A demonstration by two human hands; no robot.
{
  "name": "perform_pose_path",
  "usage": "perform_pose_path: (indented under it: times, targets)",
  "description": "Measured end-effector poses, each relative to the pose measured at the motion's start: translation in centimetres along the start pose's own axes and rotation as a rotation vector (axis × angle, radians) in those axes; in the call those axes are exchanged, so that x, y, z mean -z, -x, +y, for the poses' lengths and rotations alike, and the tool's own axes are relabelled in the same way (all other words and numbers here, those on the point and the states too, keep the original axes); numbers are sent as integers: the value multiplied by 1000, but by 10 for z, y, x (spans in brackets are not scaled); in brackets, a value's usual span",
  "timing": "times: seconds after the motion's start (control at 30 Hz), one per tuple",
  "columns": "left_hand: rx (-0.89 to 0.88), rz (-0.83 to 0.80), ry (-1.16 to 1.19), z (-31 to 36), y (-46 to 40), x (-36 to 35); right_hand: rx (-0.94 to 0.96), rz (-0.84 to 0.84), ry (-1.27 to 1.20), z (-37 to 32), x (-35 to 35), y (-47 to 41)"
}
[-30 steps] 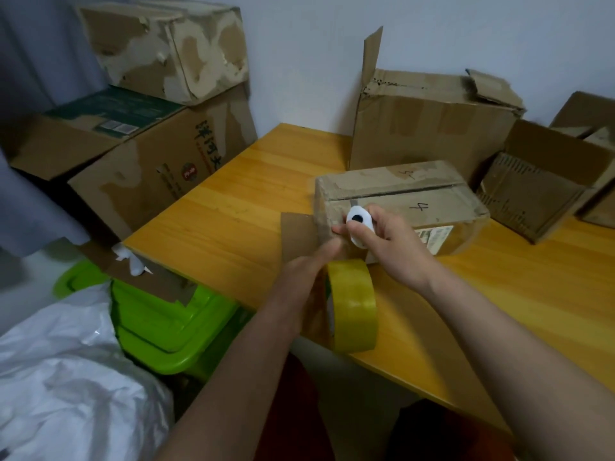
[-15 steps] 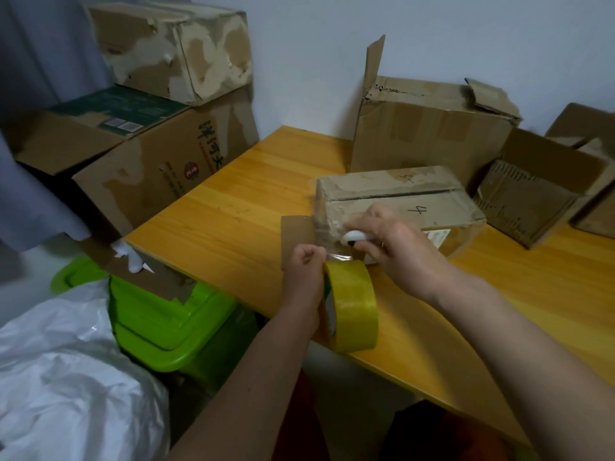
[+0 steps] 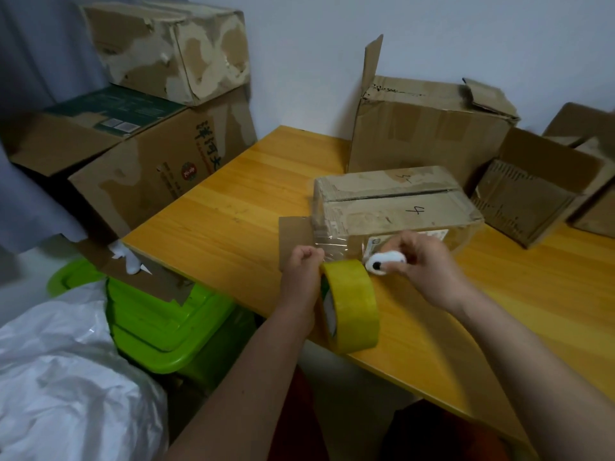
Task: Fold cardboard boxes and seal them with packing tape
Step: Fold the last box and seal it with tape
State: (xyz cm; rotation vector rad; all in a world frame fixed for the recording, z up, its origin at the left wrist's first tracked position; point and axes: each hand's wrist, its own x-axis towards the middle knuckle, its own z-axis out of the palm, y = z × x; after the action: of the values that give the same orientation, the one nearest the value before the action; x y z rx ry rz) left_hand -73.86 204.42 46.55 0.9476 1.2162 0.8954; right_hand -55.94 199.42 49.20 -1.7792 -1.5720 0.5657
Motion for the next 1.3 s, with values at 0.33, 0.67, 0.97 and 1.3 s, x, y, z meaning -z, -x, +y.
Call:
perform_pose_path:
  times: [0.33, 0.67, 0.97, 1.3]
  targets:
    - [92, -24, 97, 12, 4, -3, 342, 135, 324, -32, -12, -27]
    - [133, -147, 33, 20, 9, 13, 332, -214, 630, -32, -33, -67]
    - [-225, -70, 6, 8, 29, 12, 243, 143, -195, -56, -22, -12]
    - [-523, -161, -156, 2, 41, -26, -168, 137, -720, -30, -1, 39]
